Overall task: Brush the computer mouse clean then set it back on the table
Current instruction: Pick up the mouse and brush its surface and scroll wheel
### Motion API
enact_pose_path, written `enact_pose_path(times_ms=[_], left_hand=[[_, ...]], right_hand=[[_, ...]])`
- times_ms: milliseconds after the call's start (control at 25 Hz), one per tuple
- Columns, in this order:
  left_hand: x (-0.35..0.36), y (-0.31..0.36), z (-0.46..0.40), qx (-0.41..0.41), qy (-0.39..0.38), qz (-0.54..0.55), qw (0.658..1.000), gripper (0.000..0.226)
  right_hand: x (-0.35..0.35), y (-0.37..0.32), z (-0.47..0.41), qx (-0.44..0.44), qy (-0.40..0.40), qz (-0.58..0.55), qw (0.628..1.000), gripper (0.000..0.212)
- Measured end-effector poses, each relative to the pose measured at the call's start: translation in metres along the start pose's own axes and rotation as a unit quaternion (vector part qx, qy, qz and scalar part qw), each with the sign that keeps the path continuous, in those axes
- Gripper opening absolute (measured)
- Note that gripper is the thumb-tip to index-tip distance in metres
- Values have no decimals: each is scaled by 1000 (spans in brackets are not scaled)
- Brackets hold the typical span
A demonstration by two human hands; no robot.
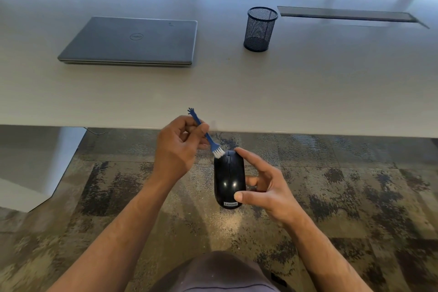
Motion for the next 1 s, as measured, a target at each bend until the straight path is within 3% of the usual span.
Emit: enact_pose_path(times_ms=[120,240,360,520,640,880,1000], left_hand=[[-15,5,-2,10,49,12,999,2],[5,11,5,24,-58,33,997,6],[34,8,9,3,-161,-12,987,3],[18,5,-6,-6,-47,-78,996,8],[2,14,-9,15,10,-69,997,9],[38,22,10,45,-154,-83,984,9],[31,23,3,48,-91,-117,988,17]], right_hand=[[-1,0,3,3,4,0,1000,90],[-1,0,3,8,7,-4,1000,89],[3,1,2,9,-2,-1,1000,88],[5,2,3,12,-2,6,1000,90],[3,4,5,14,5,6,1000,90],[4,4,3,18,7,0,1000,88],[6,6,3,18,3,-4,1000,89]])
Point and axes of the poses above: each hand's wrist, its own z-axis away from the middle knuckle, its own x-axis out of the palm, y = z × x, the point moved 10 cm from there along -z, towards the middle knuckle, and after that the axes turned 13 degrees about -x, right-handed, at the moved point
